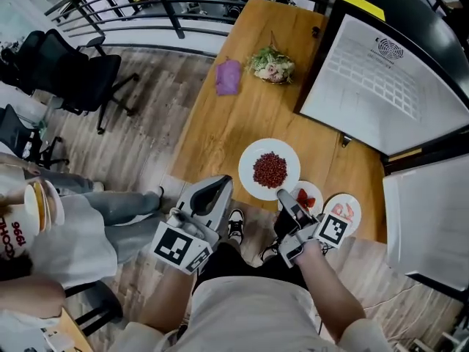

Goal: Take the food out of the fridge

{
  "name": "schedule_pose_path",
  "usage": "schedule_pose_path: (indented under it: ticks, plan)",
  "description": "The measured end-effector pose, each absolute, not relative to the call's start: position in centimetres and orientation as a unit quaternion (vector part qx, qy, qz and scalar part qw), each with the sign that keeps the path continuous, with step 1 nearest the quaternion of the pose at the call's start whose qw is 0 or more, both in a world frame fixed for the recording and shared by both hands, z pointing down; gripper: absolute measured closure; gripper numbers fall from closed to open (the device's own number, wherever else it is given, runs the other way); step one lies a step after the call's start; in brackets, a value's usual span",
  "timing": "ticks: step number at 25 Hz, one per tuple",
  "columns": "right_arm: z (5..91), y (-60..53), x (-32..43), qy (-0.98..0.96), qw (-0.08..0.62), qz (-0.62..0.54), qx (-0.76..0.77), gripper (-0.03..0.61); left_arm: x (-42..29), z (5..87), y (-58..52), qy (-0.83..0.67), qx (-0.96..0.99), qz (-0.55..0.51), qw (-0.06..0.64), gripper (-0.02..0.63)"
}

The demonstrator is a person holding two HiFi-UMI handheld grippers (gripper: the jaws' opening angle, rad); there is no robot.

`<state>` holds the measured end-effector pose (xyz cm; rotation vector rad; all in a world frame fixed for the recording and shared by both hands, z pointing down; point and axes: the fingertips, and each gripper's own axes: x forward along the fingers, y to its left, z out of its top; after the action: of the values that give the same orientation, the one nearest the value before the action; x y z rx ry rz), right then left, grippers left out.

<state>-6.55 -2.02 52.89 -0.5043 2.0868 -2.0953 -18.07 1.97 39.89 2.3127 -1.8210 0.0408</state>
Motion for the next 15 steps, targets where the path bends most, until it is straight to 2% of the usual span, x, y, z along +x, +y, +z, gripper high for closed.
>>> schedule_pose_path:
  ticks: [15]
  plan:
    - [62.1,5.1,-7.9,0.663,0.018,-0.721,-0.201,0.549,-19.3,41.2,1.9,-0.601,0.791,0.027,0.110,0.607]
